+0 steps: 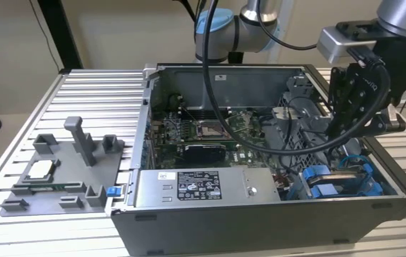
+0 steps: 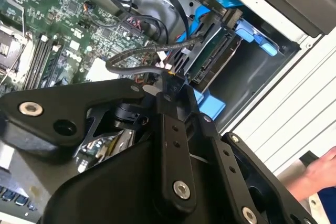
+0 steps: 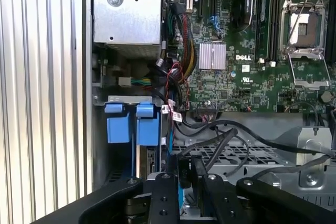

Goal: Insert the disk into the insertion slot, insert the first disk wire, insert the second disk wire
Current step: 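Insert the first disk wire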

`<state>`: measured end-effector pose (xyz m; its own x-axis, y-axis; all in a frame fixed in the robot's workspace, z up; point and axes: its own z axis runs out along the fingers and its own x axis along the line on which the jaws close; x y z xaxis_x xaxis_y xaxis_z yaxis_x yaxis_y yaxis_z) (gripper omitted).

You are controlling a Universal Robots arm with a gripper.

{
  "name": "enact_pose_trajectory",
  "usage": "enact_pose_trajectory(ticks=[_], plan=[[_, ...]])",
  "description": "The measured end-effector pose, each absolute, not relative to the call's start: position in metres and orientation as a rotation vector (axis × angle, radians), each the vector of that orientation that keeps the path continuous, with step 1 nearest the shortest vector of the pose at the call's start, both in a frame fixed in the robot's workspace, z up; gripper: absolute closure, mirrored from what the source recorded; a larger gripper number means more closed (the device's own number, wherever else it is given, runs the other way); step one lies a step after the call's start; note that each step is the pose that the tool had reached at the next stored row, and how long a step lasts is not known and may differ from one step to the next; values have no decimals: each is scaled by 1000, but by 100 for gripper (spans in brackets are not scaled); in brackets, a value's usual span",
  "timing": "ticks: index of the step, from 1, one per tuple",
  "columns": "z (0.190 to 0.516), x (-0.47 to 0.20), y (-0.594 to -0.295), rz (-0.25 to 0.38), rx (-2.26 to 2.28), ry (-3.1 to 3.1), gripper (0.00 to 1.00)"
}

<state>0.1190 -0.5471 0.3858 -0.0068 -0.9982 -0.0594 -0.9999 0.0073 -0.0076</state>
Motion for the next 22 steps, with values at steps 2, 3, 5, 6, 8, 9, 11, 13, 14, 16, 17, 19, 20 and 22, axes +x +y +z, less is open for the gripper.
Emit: enact_pose_trajectory(ticks=[2, 3, 5, 6, 8, 9, 11, 13, 14, 16, 17, 19, 20, 22], plan=[[386, 119, -547, 50, -2178, 2191, 0], [386, 119, -547, 48, -2178, 2190, 0], [386, 119, -547, 47, -2177, 2189, 0], [386, 119, -547, 46, -2177, 2189, 0], [385, 119, -547, 46, -2177, 2189, 100], [385, 119, -547, 46, -2177, 2189, 100], [385, 119, -547, 46, -2177, 2189, 100], [385, 119, -547, 46, -2177, 2189, 100], [385, 119, -547, 46, -2177, 2189, 100], [385, 119, -547, 46, -2177, 2189, 100], [385, 119, -547, 46, -2177, 2189, 100], [385, 119, -547, 46, -2177, 2189, 100], [385, 119, -547, 46, -2177, 2189, 100], [385, 119, -547, 46, -2177, 2189, 100]])
